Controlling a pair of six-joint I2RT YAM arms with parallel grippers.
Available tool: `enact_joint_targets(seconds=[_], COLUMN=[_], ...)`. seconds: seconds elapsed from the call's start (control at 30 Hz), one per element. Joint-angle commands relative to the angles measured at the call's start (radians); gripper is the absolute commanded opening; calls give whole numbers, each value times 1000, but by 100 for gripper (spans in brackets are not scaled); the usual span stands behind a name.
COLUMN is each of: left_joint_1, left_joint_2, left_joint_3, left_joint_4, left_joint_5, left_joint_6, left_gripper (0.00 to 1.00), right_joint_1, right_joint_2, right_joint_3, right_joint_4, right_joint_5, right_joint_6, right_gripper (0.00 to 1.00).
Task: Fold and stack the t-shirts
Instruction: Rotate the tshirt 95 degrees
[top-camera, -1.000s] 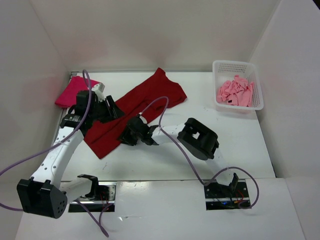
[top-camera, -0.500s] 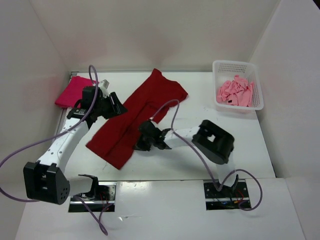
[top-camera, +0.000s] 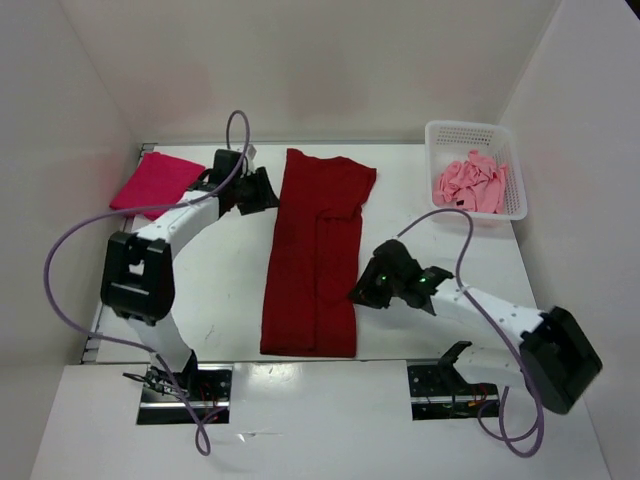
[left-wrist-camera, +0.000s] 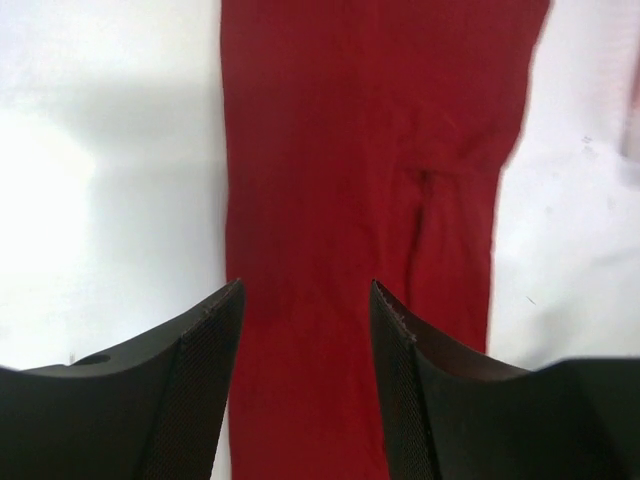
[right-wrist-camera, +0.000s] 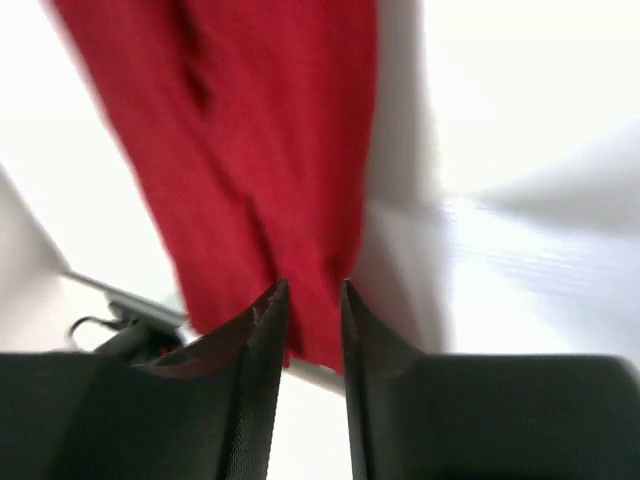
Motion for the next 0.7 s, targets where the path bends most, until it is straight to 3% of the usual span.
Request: enact_joint_targets(seconds=[0.0, 0.27, 0.57, 0.67], left_joint_1=[-12, -12, -3, -2], left_joint_2=[122, 461, 711, 785], left_joint_3=[91, 339, 638, 729], left_joint_4=[68, 47, -35, -44], left_joint_5=[-83, -103, -131, -80], left_joint_6=[40, 0, 43, 43], left_gripper=[60, 60, 60, 44], right_joint_1=[-69, -100, -100, -100], right_joint_2=[-143, -224, -257, -257], right_joint_3=[-8, -6, -37, -37], right_joint_4=[-104, -98, -79, -97], right_joint_5=[-22, -84, -112, -101], right_joint_6=[-69, -79, -66, -66], right_gripper=[34, 35, 33, 33])
